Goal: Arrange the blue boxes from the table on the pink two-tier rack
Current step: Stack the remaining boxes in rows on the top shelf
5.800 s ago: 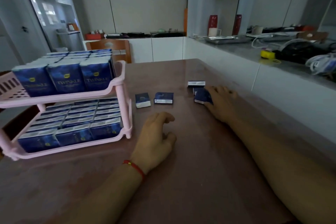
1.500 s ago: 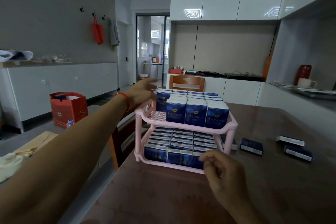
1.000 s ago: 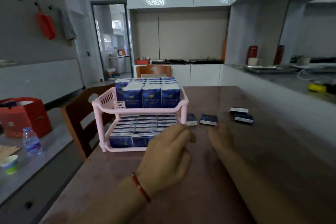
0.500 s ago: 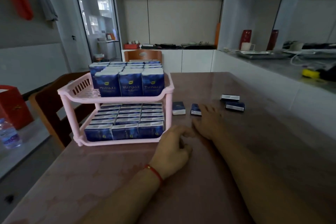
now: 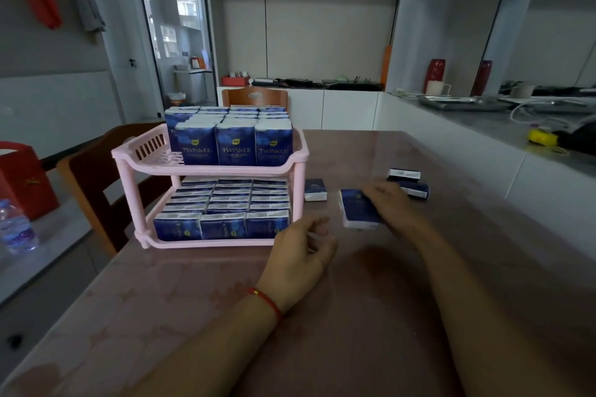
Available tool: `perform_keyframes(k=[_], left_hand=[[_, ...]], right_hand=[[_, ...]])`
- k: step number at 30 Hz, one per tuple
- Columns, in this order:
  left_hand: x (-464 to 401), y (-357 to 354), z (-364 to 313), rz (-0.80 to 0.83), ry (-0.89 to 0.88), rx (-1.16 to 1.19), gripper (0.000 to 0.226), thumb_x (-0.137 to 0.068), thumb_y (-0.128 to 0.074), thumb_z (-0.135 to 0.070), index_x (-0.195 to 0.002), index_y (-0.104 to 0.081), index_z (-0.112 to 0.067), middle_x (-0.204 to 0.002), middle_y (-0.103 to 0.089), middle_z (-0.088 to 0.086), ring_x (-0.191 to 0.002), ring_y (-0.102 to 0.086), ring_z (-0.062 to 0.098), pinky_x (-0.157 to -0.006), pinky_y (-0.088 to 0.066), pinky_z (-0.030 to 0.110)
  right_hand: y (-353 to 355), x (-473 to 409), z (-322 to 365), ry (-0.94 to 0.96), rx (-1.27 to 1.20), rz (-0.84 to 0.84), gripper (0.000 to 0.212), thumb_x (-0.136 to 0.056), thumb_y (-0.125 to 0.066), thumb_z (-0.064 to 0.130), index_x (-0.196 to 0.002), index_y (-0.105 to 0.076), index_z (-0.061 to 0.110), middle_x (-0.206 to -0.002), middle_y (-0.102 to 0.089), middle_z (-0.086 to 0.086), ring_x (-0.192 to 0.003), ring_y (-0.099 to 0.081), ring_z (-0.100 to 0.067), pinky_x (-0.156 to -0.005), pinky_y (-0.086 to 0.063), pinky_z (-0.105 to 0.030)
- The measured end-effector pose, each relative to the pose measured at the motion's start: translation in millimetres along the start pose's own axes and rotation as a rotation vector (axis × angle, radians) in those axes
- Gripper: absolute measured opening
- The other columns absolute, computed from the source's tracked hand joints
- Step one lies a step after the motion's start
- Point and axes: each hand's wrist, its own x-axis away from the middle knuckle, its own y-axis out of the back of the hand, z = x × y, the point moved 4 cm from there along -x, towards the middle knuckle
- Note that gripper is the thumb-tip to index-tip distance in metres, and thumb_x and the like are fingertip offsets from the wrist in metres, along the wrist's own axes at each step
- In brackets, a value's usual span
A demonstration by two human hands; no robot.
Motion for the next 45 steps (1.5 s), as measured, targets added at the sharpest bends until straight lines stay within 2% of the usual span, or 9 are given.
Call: perform_keyframes(k=[5,9,13,16,29,33,37,41,45], left_hand=[[-1,-10,1,0.021,0.168,0.344,0.044,-0.086,-0.077,-0.029,-0.126,-0.058,-0.021,-0.109,-0.072,0.004,-0.087,-0.074,0.014,-0.074,-0.062,0.029],[-1,-9,14,-0.032,0.154,0.258,0.046,-0.081,-0.077,-0.014,-0.122,-0.058,-0.026,-0.105,-0.074,-0.001,-0.087,-0.073,0.009,-0.081,-0.061,0.031],[4,-4,-4,-0.032,-0.059,0.048,0.042,-0.077,-0.072,-0.011,-0.110,-0.054,-0.030,-0.089,-0.070,-0.007,-0.078,-0.066,0.005,-0.067,-0.050,0.011],[2,2,-10,-0.083,-0.096,0.030,0.044,-0.075,-0.071,-0.014,-0.112,-0.053,-0.029,-0.077,-0.067,-0.008,-0.070,-0.063,0.006,-0.059,-0.043,0.011],[5,12,-9,-0.087,-0.115,0.037,0.070,-0.077,-0.070,-0.008,-0.136,-0.039,-0.029,-0.074,-0.063,-0.011,-0.070,-0.062,-0.001,-0.059,-0.040,0.005],[3,10,-6,-0.118,-0.126,0.003,0.069,-0.082,-0.071,-0.010,-0.141,-0.037,-0.025,-0.089,-0.067,-0.008,-0.073,-0.062,0.005,-0.063,-0.040,0.007],[7,1,-6,-0.060,-0.148,0.002,0.065,-0.087,-0.070,-0.009,-0.142,-0.040,-0.026,-0.103,-0.068,-0.004,-0.088,-0.063,0.004,-0.072,-0.042,0.009],[10,-11,-10,0.112,-0.122,0.142,0.063,-0.077,-0.067,0.005,-0.127,-0.054,-0.031,-0.098,-0.067,-0.009,-0.084,-0.064,-0.001,-0.070,-0.049,0.010],[12,-14,-9,0.228,-0.066,0.323,0.064,-0.074,-0.078,-0.006,-0.127,-0.049,-0.027,-0.106,-0.067,0.000,-0.086,-0.067,0.007,-0.071,-0.052,0.019]], right_hand=[[-27,22,13,0.043,0.058,0.370,0.027,-0.097,-0.060,0.028,-0.088,-0.074,0.006,-0.084,-0.074,-0.013,-0.069,-0.066,-0.017,-0.062,-0.054,-0.026],[-45,-10,0,0.108,0.192,0.092,0.020,-0.099,-0.057,0.028,-0.095,-0.071,0.014,-0.084,-0.071,0.000,-0.075,-0.066,-0.014,-0.071,-0.055,-0.032],[-80,-50,-28,0.055,0.505,0.236,0.054,-0.102,-0.047,0.036,-0.152,-0.036,0.019,-0.133,-0.052,-0.001,-0.118,-0.047,-0.012,-0.118,-0.026,-0.044],[-90,-51,-30,0.185,0.945,0.314,0.071,-0.097,-0.049,0.052,-0.157,-0.016,0.033,-0.165,-0.018,0.003,-0.142,-0.028,-0.031,-0.116,-0.025,-0.054],[-35,-2,-16,0.265,0.676,0.293,0.031,-0.090,-0.069,0.028,-0.120,-0.063,0.026,-0.121,-0.056,0.000,-0.107,-0.056,-0.020,-0.097,-0.048,-0.039],[10,37,-2,0.245,0.393,0.371,0.011,-0.097,-0.062,0.031,-0.098,-0.071,0.024,-0.090,-0.068,0.006,-0.078,-0.065,-0.015,-0.069,-0.057,-0.033],[47,76,21,0.162,0.199,0.390,0.032,-0.104,-0.049,0.026,-0.077,-0.063,0.016,-0.064,-0.060,0.005,-0.056,-0.058,-0.012,-0.056,-0.048,-0.026],[36,97,25,0.134,0.255,0.411,0.027,-0.101,-0.055,0.026,-0.090,-0.060,0.002,-0.071,-0.060,-0.009,-0.056,-0.056,-0.015,-0.051,-0.045,-0.024],[17,99,21,0.150,0.265,0.253,0.019,-0.096,-0.064,0.034,-0.101,-0.050,0.021,-0.074,-0.066,-0.007,-0.056,-0.060,-0.020,-0.048,-0.045,-0.026]])
